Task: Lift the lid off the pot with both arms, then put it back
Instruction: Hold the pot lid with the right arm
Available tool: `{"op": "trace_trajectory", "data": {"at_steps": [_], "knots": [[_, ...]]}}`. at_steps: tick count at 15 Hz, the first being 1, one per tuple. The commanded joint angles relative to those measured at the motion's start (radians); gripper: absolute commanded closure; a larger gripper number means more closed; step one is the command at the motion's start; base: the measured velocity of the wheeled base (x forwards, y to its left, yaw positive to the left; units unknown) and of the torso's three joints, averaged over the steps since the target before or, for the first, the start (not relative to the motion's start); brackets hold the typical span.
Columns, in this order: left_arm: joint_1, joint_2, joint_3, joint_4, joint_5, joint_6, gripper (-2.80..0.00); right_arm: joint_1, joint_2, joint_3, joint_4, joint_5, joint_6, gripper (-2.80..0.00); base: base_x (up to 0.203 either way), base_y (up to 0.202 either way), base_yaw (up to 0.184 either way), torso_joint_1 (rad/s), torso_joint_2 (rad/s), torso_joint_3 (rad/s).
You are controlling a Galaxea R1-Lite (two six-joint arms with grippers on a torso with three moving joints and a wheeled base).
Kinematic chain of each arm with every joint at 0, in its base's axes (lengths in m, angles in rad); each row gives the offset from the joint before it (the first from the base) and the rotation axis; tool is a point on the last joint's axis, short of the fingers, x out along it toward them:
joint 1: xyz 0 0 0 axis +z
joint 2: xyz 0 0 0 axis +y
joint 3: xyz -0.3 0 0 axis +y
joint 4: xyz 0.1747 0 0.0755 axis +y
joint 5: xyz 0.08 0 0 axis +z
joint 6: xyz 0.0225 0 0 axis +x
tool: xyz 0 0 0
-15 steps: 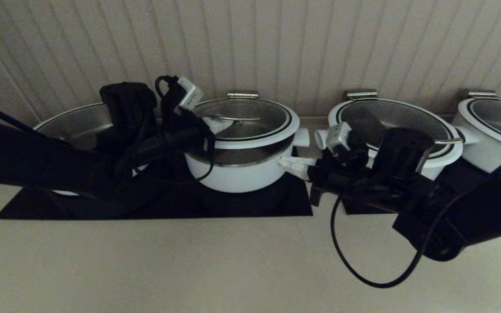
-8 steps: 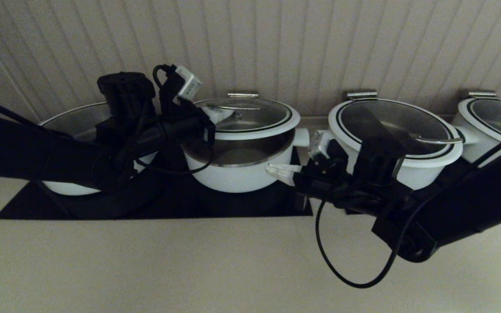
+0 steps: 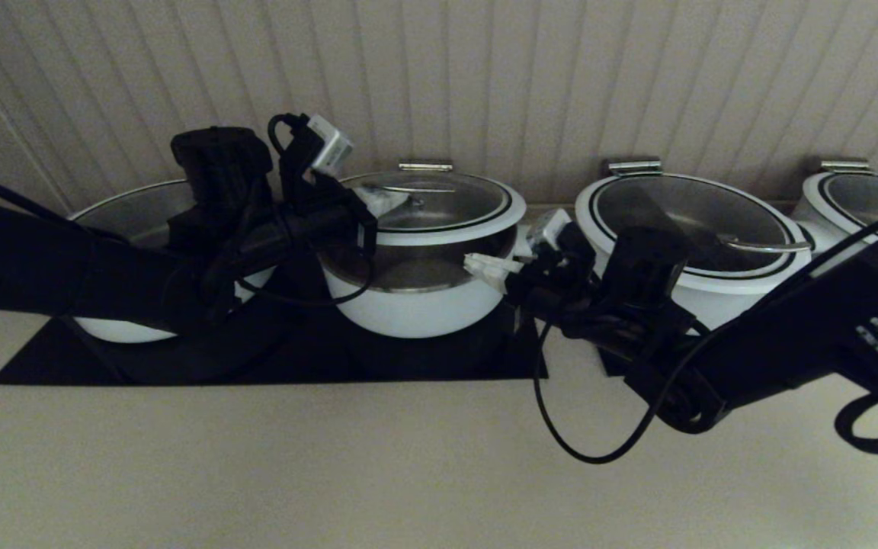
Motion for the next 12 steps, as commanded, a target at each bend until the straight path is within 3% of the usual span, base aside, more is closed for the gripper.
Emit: {"op": "trace_trajectory", "data": {"at_steps": [1,12], "knots": [[0.001,-0.004,0.003,-0.005,-0.003,0.002,0.00,0.000,0.020,-0.018,-0.007,-0.011,0.002,0.00,0.000,0.000,0.000,0.000,0.00,0.000],[0.024,-0.048,0.072,-0.005,-0.004,0.004,0.00,-0.003,0.052,-0.093,-0.022,-0.029,0.005,0.00,0.000,0.000,0.000,0.000,0.00,0.000]]}}
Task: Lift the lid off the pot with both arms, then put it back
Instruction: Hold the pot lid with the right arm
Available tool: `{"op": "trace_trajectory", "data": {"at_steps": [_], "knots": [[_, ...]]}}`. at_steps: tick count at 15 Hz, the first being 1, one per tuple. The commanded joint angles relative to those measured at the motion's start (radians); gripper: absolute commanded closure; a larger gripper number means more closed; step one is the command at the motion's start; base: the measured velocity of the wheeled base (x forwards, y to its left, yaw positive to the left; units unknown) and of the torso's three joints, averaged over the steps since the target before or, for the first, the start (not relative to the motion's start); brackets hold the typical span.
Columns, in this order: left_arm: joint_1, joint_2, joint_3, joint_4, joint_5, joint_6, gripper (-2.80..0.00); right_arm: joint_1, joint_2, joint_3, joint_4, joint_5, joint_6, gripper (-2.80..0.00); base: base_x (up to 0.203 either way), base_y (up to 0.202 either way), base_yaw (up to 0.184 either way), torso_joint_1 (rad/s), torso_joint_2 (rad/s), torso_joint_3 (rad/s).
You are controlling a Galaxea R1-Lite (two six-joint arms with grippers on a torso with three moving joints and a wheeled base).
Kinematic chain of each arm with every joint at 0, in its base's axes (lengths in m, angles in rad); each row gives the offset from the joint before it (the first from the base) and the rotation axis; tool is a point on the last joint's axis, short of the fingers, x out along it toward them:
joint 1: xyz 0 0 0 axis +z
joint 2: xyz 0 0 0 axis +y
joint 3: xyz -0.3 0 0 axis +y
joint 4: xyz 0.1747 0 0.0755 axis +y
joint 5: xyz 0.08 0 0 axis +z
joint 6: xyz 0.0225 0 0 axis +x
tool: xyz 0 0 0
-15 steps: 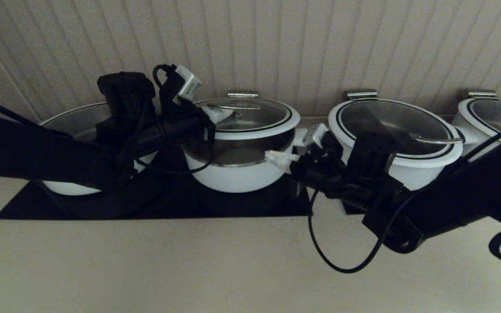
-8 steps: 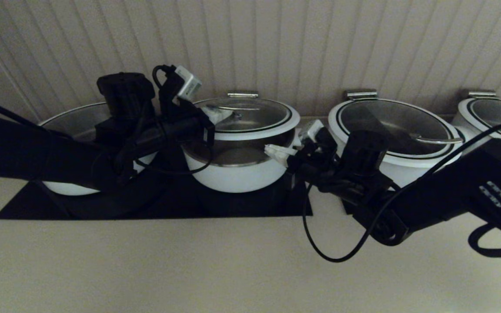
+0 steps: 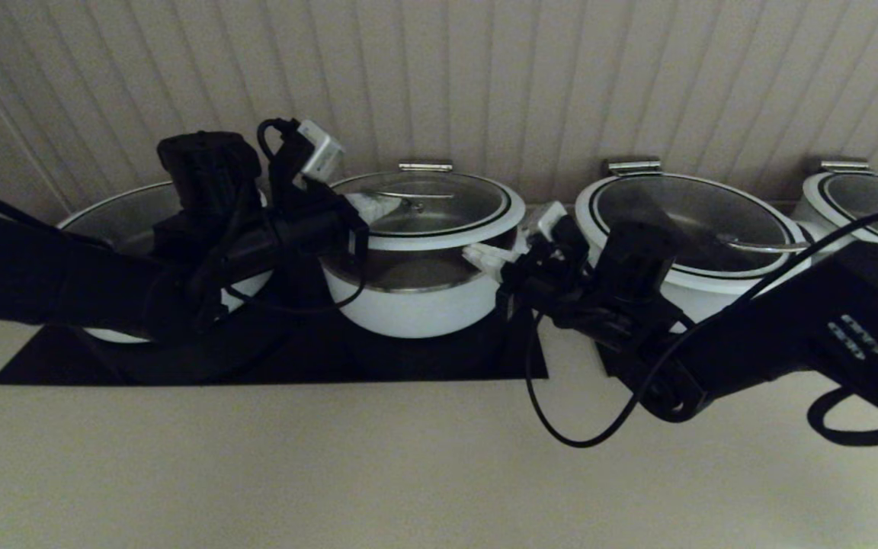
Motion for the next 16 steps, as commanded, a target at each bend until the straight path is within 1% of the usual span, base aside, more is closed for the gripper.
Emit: {"op": "trace_trajectory", "data": {"at_steps": [1,7,16], "knots": [[0.008,-0.016,0.013,-0.004,-0.002,0.001,0.00,0.000,0.018,-0.029,-0.007,-0.001,-0.002,0.00,0.000,0.000,0.000,0.000,0.00,0.000],[0.033,-0.034,0.039,-0.002,-0.002,0.001,0.00,0.000,0.022,-0.034,-0.007,-0.002,-0.003,0.00,0.000,0.000,0.000,0.000,0.00,0.000],[0.117,-0.095,0.118,0.004,-0.004,0.009,0.00,-0.001,0.028,-0.038,-0.012,-0.002,-0.003,0.00,0.000,0.000,0.000,0.000,0.00,0.000]]}}
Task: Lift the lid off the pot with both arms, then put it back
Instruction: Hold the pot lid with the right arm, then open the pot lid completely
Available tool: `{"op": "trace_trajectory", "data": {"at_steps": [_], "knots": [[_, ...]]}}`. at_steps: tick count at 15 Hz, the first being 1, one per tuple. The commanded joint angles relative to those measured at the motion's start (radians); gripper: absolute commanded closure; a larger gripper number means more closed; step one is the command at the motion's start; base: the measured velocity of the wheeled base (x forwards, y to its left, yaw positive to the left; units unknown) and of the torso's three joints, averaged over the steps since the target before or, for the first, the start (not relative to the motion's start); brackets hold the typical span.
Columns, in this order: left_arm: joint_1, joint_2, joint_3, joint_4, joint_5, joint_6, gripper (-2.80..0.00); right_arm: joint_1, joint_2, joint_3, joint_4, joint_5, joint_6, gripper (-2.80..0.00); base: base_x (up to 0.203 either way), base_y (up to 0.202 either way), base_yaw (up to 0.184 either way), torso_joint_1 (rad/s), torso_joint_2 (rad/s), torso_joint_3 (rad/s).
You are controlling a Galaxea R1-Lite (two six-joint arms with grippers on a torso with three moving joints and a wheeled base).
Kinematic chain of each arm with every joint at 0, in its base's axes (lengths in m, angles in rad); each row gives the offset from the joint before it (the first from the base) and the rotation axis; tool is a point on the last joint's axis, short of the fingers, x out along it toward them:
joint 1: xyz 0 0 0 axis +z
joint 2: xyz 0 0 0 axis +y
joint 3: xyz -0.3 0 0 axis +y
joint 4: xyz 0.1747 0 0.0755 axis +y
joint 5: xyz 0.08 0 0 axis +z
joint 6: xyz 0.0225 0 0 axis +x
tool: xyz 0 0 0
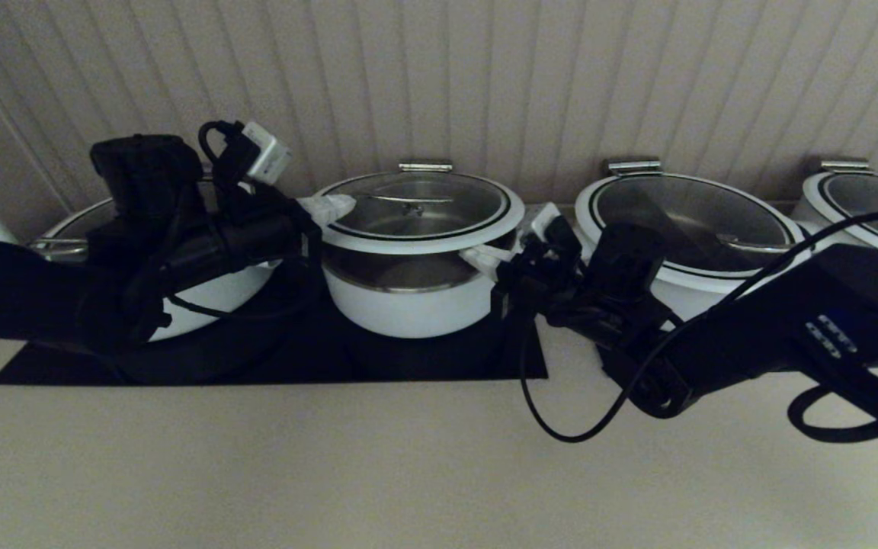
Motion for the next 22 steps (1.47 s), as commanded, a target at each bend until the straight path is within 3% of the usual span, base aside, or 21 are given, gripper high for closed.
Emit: {"op": "trace_trajectory", "data": {"at_steps": [1,12,22], "knots": [[0.016,-0.022,0.020,-0.003,-0.003,0.001,0.00,-0.001,-0.001,-0.003,-0.008,0.003,-0.002,0.00,0.000,0.000,0.000,0.000,0.00,0.000],[0.099,-0.080,0.038,-0.002,-0.004,0.000,0.00,-0.004,0.006,-0.026,-0.002,0.003,-0.002,0.00,0.000,0.000,0.000,0.000,0.00,0.000],[0.121,-0.248,0.264,0.015,-0.004,-0.006,0.00,-0.004,0.012,-0.029,-0.007,0.003,-0.002,0.00,0.000,0.000,0.000,0.000,0.00,0.000]]}}
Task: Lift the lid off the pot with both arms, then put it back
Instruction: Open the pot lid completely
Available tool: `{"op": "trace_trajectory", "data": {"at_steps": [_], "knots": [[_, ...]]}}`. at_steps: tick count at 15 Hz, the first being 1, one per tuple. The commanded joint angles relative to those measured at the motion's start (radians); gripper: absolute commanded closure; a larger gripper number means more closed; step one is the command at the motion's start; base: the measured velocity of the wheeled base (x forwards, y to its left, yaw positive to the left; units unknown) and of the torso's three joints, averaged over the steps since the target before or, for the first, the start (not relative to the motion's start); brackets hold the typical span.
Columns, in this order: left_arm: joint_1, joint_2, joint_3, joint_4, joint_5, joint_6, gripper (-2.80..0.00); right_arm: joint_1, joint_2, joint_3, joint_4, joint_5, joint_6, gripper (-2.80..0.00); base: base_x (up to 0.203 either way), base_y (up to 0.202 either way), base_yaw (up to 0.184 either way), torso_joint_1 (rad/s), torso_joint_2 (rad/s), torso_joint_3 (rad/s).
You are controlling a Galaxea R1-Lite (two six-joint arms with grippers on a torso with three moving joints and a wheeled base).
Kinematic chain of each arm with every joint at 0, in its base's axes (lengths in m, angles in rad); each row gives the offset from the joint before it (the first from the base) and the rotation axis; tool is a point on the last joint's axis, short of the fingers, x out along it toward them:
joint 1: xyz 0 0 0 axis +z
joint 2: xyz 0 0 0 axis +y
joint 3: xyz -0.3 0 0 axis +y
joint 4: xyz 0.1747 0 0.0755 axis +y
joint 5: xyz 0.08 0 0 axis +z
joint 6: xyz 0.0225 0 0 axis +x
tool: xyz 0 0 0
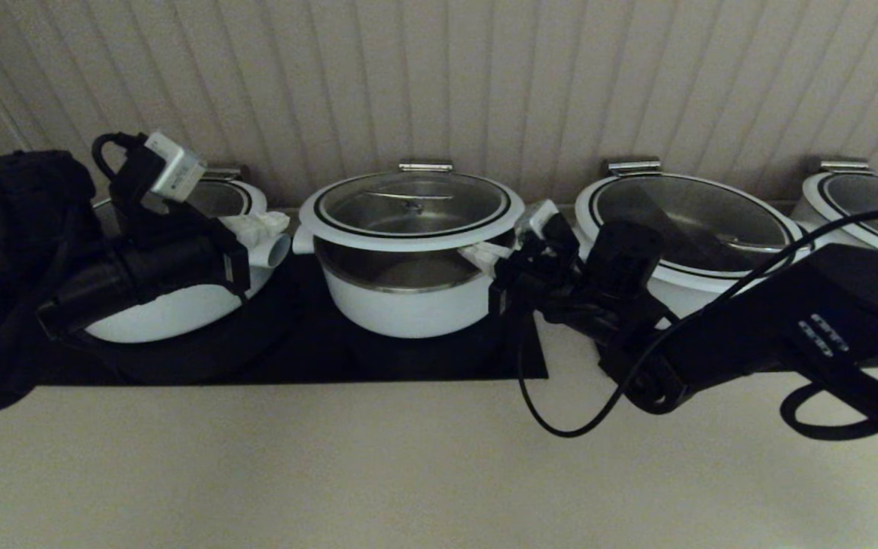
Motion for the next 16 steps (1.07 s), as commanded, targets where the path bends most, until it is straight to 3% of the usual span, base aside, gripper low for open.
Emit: {"op": "trace_trajectory", "data": {"at_steps": [1,12,16], "knots": [[0.000,-0.066,0.062,-0.006,-0.004,-0.002,0.00,0.000,0.000,0.000,-0.007,0.003,-0.002,0.00,0.000,0.000,0.000,0.000,0.00,0.000],[-0.009,-0.210,0.263,-0.017,-0.026,-0.028,0.00,-0.007,0.000,-0.016,-0.004,0.003,-0.002,0.00,0.000,0.000,0.000,0.000,0.00,0.000],[-0.064,-0.201,0.291,-0.017,-0.025,-0.038,0.00,-0.008,0.001,-0.029,-0.001,0.001,-0.002,0.00,0.000,0.000,0.000,0.000,0.00,0.000]]}}
